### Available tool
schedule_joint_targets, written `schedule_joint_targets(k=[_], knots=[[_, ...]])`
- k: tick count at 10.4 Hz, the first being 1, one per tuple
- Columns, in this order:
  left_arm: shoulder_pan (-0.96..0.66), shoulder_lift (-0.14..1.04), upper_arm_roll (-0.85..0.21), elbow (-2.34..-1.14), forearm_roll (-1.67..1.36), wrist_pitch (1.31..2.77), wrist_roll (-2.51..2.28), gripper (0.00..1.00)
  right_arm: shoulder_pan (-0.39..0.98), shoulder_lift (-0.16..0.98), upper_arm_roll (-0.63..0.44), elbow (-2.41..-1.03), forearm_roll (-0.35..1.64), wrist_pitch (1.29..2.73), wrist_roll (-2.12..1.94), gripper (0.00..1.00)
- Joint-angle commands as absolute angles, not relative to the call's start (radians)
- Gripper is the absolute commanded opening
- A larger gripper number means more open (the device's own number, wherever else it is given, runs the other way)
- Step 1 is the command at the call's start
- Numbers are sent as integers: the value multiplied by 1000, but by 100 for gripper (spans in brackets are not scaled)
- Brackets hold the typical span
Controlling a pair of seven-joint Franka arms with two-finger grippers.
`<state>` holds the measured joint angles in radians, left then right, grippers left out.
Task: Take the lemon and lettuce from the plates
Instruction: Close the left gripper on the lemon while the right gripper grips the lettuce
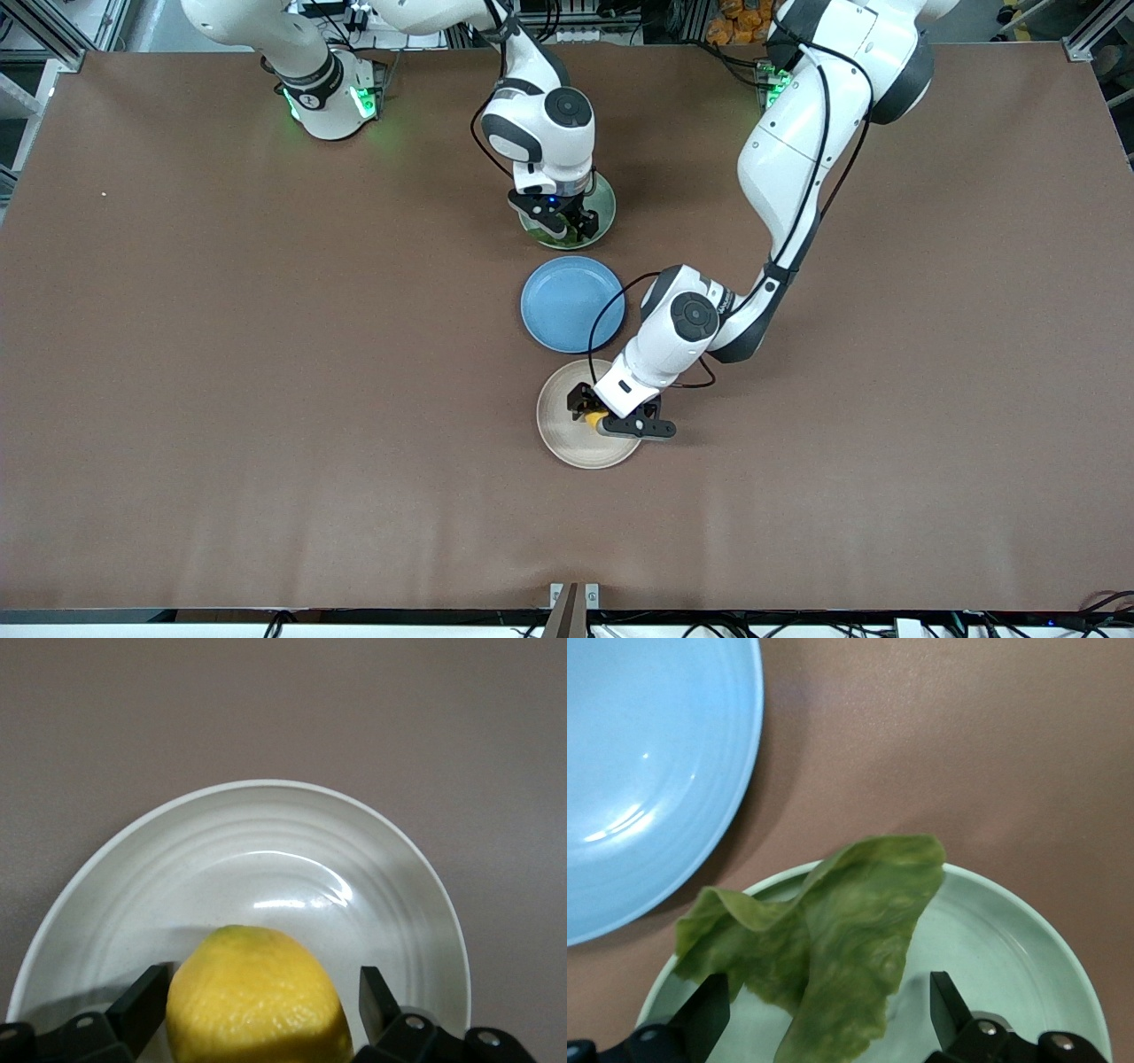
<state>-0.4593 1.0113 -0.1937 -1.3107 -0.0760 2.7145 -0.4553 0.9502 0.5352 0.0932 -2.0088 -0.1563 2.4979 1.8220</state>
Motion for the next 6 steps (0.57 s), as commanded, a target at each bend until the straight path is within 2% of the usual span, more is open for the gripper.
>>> schedule_joint_targets(k=[1,3,6], knots=[[-472,1031,-181,-1285,-95,2730,-474,41,959,546,75,-1990,-205,2493,1862,100],[-466,1028,-181,-1285,-97,2729,-476,27,959,543,72,-1990,-215,2487,1864,100],[-465,1011,-183,-1285,-97,2694,-511,24,957,538,71,-1990,-216,2485,1867,100]])
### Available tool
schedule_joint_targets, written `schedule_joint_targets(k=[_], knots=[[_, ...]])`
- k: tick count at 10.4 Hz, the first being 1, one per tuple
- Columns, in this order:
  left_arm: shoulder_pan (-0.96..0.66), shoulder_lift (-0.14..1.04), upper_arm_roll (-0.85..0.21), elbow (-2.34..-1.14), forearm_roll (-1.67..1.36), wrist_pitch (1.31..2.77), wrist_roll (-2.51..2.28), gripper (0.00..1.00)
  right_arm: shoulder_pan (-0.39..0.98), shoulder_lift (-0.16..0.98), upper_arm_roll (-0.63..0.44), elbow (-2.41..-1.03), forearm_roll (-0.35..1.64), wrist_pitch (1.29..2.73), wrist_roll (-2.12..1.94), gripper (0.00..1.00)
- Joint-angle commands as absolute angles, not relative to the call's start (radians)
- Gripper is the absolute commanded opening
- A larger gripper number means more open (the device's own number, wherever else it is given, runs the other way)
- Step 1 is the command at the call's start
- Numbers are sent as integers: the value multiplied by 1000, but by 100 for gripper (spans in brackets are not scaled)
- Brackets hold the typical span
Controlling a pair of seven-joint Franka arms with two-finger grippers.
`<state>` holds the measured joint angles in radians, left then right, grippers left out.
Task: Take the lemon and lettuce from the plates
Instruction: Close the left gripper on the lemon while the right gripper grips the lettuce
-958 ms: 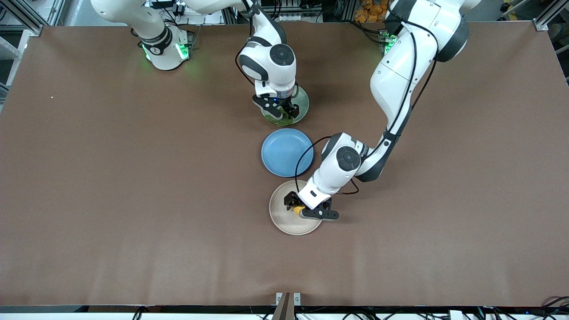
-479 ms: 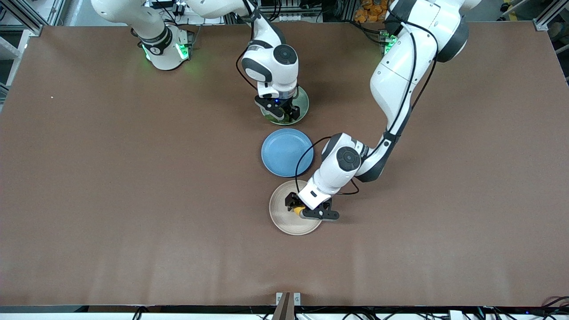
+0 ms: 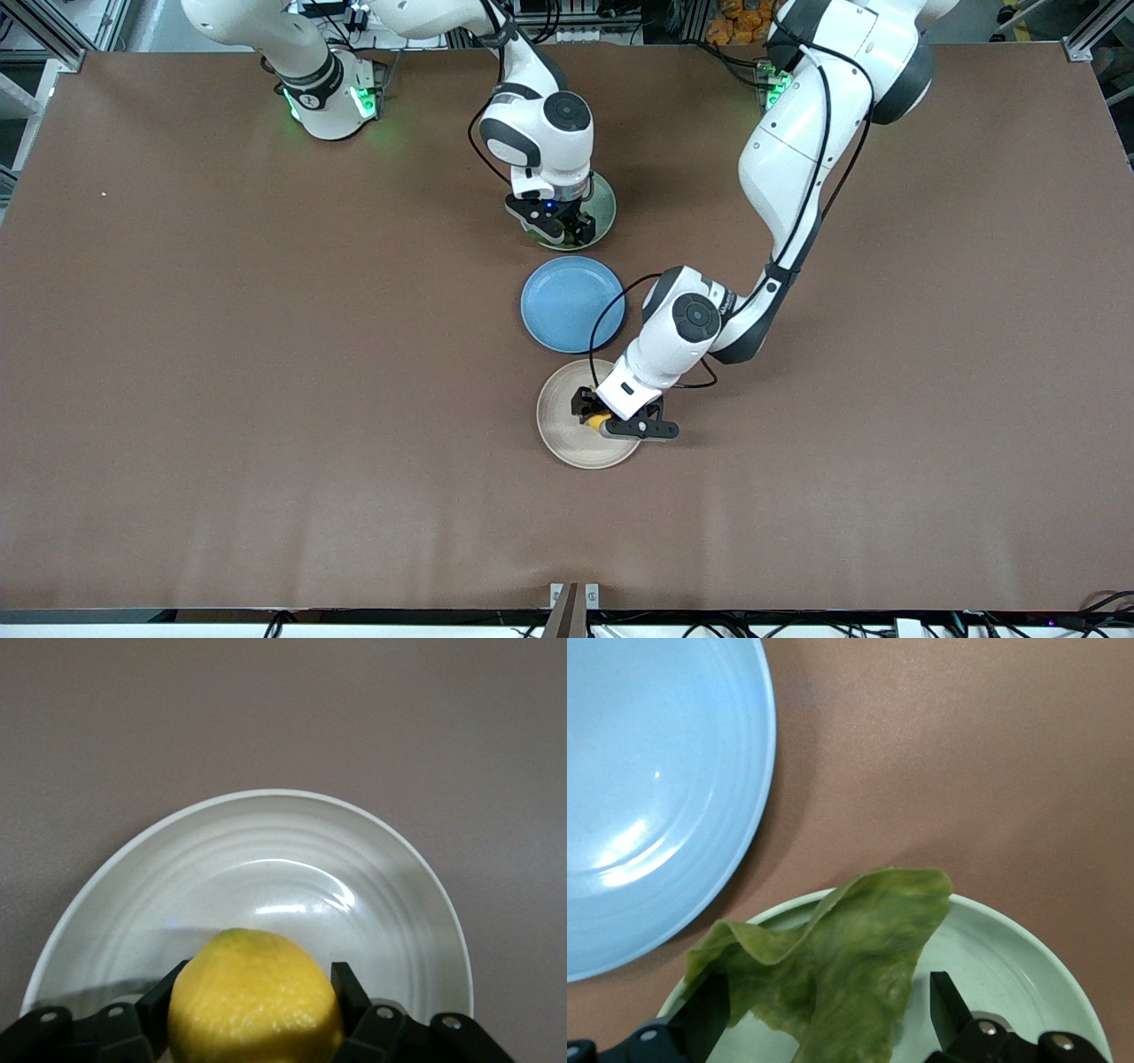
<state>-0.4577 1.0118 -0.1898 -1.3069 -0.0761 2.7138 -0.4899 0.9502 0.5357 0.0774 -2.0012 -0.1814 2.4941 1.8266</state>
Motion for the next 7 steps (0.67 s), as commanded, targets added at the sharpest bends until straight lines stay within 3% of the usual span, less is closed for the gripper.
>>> schedule_joint_targets(k=[1,2,3,7], knots=[[-463,1003,-184,-1284,-97,2660,-511,24,957,538,69,-1990,-216,2485,1867,65],[-457,991,-187,-1281,-97,2613,-511,24,957,537,64,-1988,-216,2485,1867,17],[-448,971,-187,-1281,-97,2562,-511,24,959,535,64,-1988,-218,2485,1864,0],[-431,917,-189,-1267,-100,2429,-560,23,959,512,67,-1970,-225,2436,1871,0]])
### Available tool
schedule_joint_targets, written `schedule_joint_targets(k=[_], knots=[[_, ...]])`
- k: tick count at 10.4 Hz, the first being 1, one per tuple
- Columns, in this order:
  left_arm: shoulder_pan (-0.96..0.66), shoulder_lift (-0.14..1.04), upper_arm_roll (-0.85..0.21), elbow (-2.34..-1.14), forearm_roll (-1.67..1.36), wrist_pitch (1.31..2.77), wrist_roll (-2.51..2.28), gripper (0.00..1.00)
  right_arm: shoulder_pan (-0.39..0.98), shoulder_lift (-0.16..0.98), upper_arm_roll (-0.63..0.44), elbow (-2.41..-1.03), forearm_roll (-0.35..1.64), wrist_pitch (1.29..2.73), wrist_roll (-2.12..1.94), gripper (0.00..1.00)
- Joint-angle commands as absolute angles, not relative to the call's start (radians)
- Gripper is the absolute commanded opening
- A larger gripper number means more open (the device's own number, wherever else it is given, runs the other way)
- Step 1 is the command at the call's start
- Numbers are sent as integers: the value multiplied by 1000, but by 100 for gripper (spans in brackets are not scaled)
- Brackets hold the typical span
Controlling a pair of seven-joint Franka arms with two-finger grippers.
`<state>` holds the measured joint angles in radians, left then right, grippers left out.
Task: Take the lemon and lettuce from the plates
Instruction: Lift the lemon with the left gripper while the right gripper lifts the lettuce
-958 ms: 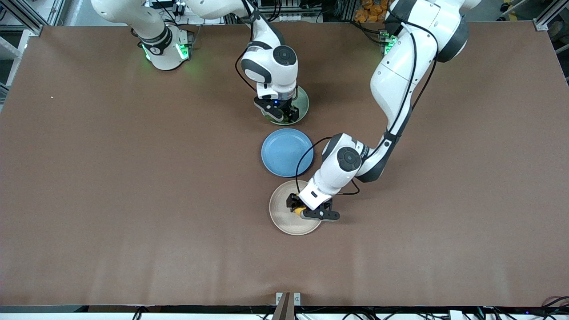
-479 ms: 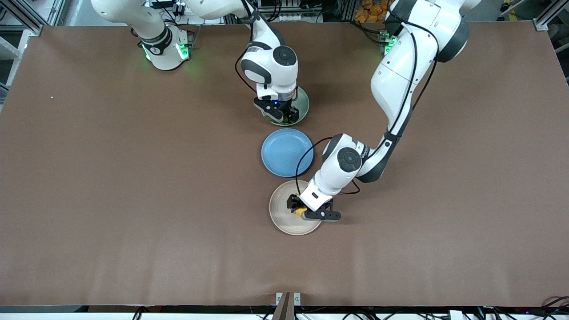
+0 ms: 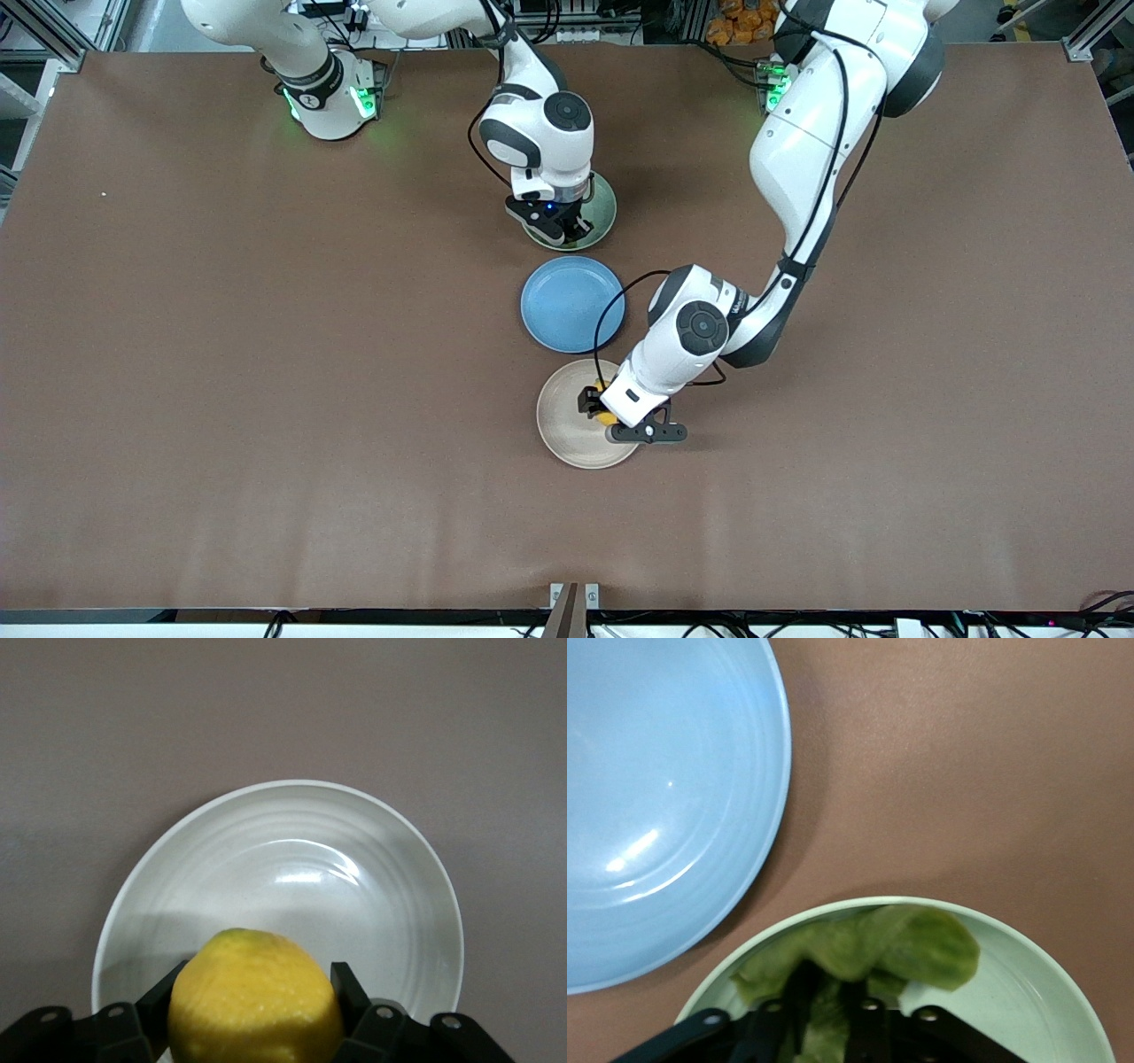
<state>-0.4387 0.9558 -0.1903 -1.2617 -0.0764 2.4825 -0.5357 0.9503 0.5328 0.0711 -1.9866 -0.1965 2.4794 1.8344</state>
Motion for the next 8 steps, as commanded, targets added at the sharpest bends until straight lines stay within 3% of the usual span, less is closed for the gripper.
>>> schedule_joint_targets(k=[1,8], knots=[[-428,908,-189,-1259,-100,2389,-560,23,959,503,67,-1945,-224,2392,1871,0],[-272,747,-181,-1270,-69,2013,-537,27,953,416,71,-1910,-222,2293,1859,0]])
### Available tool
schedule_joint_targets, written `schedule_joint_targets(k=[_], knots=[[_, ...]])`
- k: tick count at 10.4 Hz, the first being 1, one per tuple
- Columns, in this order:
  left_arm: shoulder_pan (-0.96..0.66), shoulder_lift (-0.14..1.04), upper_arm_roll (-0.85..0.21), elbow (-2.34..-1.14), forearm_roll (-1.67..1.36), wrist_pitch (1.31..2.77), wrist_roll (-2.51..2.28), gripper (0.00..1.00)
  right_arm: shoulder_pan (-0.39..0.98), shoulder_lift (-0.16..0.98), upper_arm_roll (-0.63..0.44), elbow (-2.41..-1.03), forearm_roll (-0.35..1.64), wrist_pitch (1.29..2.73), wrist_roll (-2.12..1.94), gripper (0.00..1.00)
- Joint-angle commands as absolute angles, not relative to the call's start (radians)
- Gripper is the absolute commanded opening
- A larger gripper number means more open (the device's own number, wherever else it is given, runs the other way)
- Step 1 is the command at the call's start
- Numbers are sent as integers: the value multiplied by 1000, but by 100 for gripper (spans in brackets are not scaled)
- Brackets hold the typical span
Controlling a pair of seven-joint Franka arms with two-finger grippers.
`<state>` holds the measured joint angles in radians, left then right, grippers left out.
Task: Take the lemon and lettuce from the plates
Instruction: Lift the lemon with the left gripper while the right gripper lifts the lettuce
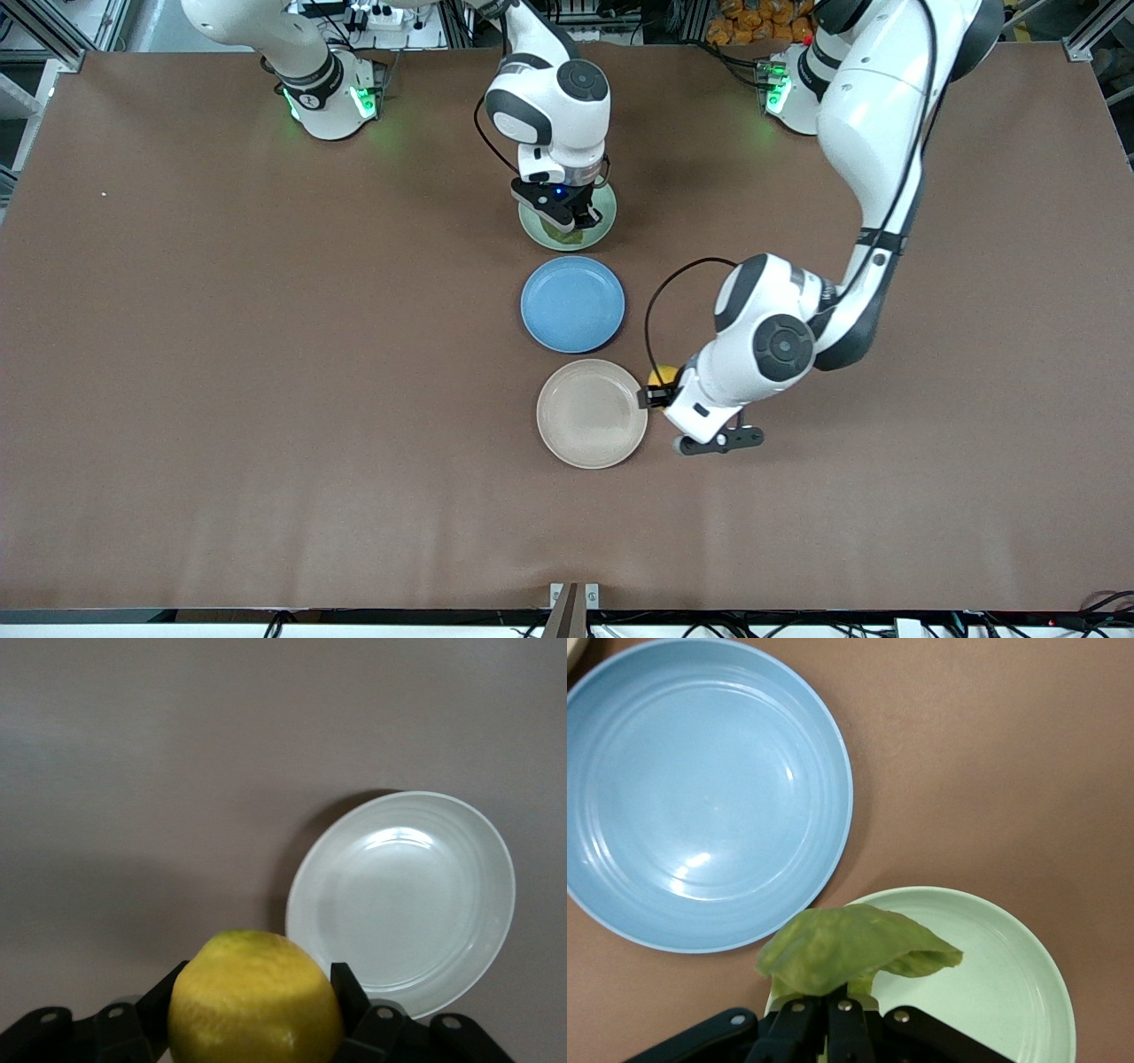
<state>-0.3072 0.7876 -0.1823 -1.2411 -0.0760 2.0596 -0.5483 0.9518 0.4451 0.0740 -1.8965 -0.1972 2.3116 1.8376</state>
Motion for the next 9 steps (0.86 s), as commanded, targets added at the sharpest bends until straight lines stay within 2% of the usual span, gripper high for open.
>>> schedule_joint_targets(k=[1,4,9], knots=[[-238,741,-181,-1272,-43,1969,-485,28,945,411,66,-1910,-224,2293,1842,0],[-138,741,-181,-1284,-25,1852,-375,28,841,402,61,-1910,-224,2296,1706,0],[-23,761,-181,-1357,89,1821,-233,35,617,383,61,-1899,-224,2295,1404,0]])
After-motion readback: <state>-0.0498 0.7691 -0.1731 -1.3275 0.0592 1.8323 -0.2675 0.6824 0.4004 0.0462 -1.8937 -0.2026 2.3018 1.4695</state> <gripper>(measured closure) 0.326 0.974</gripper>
